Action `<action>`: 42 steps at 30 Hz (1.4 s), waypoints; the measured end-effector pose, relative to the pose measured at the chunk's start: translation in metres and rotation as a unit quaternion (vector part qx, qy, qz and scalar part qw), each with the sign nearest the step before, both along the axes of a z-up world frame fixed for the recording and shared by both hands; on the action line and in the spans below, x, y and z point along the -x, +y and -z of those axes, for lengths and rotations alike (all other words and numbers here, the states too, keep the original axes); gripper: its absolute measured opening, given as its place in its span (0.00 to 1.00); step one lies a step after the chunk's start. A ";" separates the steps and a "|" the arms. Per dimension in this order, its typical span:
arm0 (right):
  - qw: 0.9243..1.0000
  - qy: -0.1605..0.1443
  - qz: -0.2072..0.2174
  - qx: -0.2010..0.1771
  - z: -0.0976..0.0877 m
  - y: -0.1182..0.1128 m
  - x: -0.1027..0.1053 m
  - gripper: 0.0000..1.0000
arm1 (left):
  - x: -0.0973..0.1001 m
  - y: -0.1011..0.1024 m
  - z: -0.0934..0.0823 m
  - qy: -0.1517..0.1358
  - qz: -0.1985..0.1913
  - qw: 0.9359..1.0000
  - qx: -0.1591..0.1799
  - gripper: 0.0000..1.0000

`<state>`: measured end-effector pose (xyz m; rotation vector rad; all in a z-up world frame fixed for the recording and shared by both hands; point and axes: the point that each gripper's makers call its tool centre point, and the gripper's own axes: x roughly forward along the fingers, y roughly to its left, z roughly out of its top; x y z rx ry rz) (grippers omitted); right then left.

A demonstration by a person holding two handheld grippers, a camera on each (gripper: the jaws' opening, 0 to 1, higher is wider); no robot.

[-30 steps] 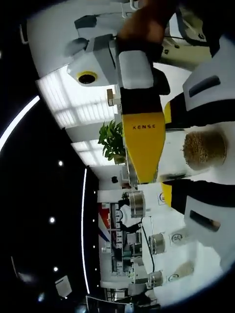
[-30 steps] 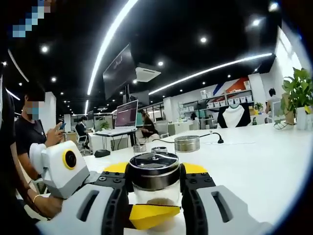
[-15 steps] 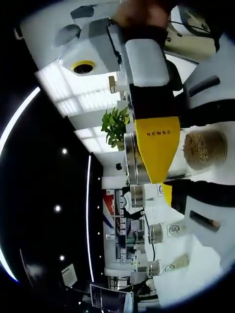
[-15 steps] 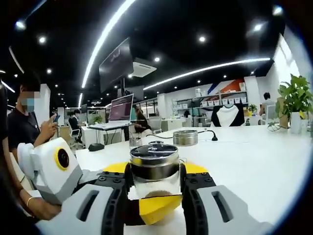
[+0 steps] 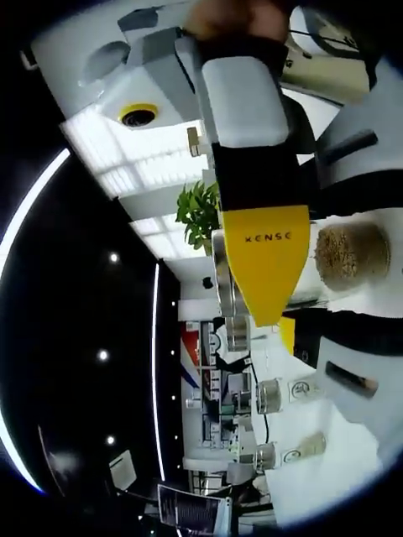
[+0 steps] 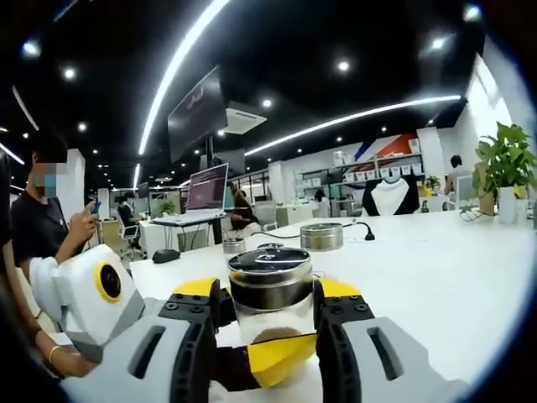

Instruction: Rotate the seasoning bottle until the label or dispensing opening points toward the visible target arrow and the bottle remains upright within the marked orientation range

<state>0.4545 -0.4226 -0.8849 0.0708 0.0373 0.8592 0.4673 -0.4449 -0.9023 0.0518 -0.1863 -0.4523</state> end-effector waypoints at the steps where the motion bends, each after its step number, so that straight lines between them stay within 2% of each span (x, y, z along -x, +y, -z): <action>1: 1.000 0.000 0.000 0.001 0.000 0.000 0.000 0.43 | 0.000 0.000 0.000 0.000 0.001 1.000 0.000 0.44; 7: 1.000 0.005 0.002 -0.004 0.002 0.000 0.000 0.43 | 0.001 0.000 0.001 -0.002 0.010 1.000 0.005 0.44; 10: 1.000 0.006 0.001 -0.002 0.003 0.000 0.001 0.43 | 0.000 0.000 0.004 0.006 0.018 1.000 0.014 0.43; 18: 1.000 0.012 0.006 0.003 0.009 -0.002 0.001 0.43 | -0.001 -0.003 0.024 0.046 0.035 0.998 0.002 0.44; 24: 1.000 0.018 0.018 -0.004 0.014 0.000 0.000 0.45 | -0.003 -0.003 0.035 0.076 0.044 0.996 0.012 0.43; 28: 0.998 0.020 0.043 -0.030 0.011 -0.007 -0.006 0.46 | -0.002 -0.003 0.036 0.073 0.040 0.996 0.009 0.43; 32: 0.998 0.015 0.055 -0.026 0.012 -0.007 -0.007 0.46 | -0.002 -0.002 0.036 0.071 0.027 0.997 0.013 0.43; 36: 0.995 -0.020 0.094 -0.009 0.009 -0.008 -0.010 0.46 | -0.003 -0.001 0.036 0.065 0.012 0.998 0.016 0.43; 42: 0.996 -0.010 0.089 -0.018 0.011 0.001 -0.010 0.46 | -0.003 0.000 0.035 0.059 0.001 0.998 0.020 0.43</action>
